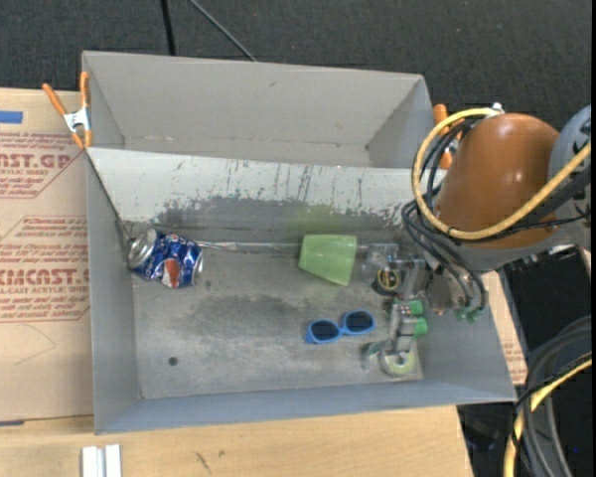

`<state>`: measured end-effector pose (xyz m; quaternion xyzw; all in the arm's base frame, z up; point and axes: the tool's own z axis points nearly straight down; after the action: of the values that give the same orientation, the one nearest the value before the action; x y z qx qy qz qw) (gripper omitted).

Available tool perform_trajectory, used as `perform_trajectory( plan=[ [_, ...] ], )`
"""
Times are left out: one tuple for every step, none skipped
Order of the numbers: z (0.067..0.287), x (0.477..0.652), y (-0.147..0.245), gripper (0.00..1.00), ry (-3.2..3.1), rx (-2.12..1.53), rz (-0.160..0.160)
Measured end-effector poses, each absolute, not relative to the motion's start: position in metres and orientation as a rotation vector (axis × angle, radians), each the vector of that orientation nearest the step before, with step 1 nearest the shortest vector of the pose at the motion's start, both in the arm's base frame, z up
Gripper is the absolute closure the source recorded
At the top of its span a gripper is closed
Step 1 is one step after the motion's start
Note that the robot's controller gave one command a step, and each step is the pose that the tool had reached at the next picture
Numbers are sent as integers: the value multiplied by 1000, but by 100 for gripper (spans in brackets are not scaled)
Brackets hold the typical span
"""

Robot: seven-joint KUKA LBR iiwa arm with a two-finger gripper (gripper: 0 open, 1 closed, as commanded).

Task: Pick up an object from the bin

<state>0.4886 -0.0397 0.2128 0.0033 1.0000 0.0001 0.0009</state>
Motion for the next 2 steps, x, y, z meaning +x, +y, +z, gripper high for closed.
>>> perform_trajectory(
  plan=[
    [66,540,-17,0,3149,-160,6],
    [70,544,-19,100,3135,-152,1]
  ],
)
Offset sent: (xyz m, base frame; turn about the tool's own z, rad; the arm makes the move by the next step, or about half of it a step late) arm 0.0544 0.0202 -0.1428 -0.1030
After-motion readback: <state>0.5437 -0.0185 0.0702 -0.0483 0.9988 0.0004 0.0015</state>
